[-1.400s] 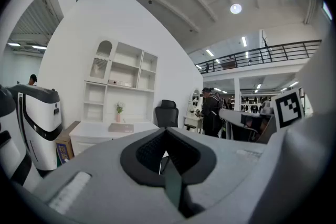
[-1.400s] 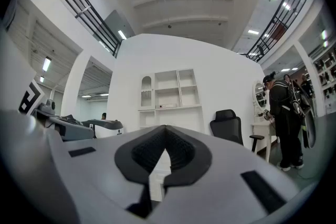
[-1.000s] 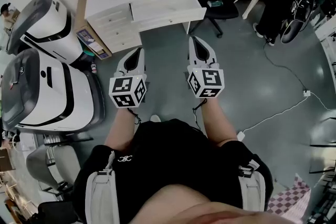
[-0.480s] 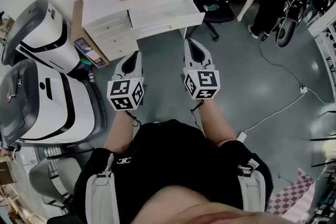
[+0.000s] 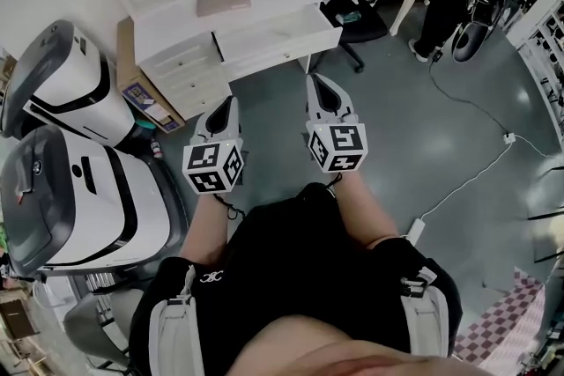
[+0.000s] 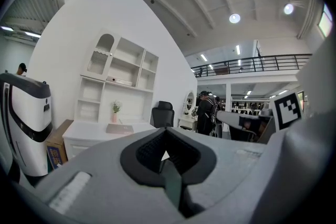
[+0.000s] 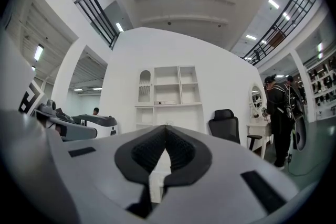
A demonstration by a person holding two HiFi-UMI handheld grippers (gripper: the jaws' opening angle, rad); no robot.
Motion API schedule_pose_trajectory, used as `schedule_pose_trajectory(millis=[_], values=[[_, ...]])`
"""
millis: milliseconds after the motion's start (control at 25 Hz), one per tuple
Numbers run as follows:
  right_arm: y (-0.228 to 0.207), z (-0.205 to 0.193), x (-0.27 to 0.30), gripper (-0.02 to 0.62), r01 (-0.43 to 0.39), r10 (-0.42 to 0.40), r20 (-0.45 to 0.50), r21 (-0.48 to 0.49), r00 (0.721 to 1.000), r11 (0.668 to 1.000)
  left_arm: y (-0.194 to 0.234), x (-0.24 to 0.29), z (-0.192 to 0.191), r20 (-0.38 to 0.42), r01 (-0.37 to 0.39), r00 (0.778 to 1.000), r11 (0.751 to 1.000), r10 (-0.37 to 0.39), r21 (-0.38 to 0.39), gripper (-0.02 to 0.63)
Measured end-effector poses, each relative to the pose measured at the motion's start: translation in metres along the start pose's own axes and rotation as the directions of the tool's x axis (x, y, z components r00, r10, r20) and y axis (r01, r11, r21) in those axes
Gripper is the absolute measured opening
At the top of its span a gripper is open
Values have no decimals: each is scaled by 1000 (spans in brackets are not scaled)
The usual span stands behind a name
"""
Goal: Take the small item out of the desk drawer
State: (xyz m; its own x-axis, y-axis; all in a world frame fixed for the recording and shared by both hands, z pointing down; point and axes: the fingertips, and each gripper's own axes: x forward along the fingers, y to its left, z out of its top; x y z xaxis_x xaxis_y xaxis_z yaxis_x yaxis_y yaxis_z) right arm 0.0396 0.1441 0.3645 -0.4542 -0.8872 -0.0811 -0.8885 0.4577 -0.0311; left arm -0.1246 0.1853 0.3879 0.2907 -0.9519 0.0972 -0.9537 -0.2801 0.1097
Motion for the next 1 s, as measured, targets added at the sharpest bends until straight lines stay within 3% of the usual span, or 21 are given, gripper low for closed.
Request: schedule_pose_trajectory(millis=[240,520,1000], values=[[7,-4,17,-3,5,-5,11,-1,1000,1000,23,3,0,8,-14,1000,1000,14,9,14],[-13,-8,56,-3,11,-11,34,2,999,1000,41,38,7,25,-23,999,999,22,37,14],[-89,-33,199,-3,-14,13,14,23,1000,1000,81,180,17,15,-61,998,997,60,44,14]])
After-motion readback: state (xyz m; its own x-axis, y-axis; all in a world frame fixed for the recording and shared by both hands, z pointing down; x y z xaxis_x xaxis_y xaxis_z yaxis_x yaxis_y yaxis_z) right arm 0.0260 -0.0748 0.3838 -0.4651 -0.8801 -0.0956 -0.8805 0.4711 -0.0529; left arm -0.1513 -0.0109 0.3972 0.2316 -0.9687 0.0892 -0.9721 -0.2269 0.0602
